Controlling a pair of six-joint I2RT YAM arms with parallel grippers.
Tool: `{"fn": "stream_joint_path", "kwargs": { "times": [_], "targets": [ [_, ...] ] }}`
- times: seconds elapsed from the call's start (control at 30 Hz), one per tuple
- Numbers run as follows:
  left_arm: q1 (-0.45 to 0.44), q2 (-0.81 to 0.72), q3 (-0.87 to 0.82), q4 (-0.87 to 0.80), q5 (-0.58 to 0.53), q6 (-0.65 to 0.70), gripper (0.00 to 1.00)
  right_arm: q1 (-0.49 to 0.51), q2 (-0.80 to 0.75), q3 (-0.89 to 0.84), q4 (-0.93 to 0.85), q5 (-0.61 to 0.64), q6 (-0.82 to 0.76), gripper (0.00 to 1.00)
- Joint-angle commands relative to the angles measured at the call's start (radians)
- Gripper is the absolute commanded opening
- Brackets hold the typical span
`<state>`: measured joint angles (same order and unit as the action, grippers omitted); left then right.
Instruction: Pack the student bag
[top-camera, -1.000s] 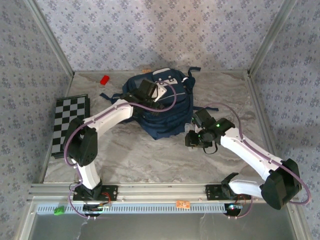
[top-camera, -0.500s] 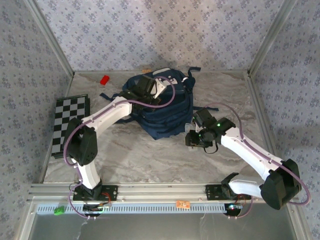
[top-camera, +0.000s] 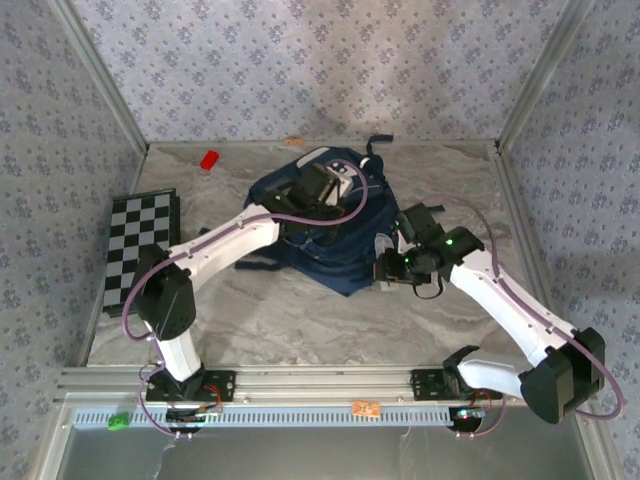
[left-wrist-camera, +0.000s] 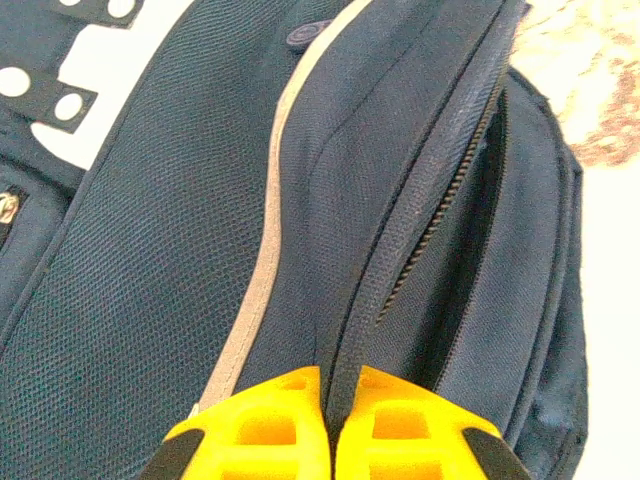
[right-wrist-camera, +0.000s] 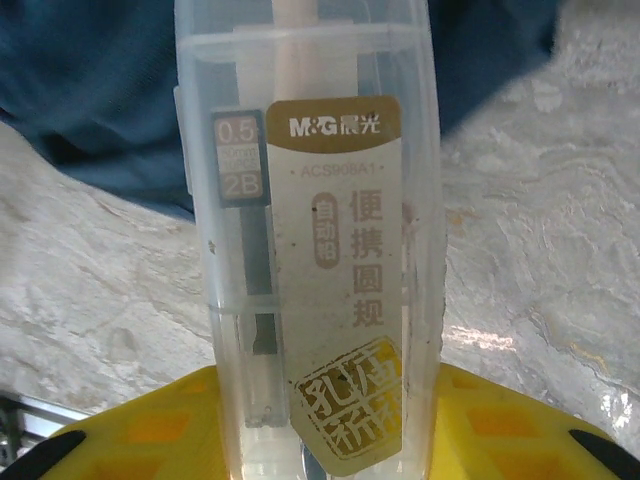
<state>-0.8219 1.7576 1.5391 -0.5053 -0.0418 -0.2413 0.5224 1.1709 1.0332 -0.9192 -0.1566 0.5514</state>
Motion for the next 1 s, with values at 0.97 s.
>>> {"fn": "stream_joint_path", "kwargs": {
  "times": [0.97],
  "targets": [
    [-0.043,-0.136,-0.148,0.262,0.022,-0.604,0.00,-0.093,0.383,0.229,0.420,0.012,0.177,0.59]
  ]
}}
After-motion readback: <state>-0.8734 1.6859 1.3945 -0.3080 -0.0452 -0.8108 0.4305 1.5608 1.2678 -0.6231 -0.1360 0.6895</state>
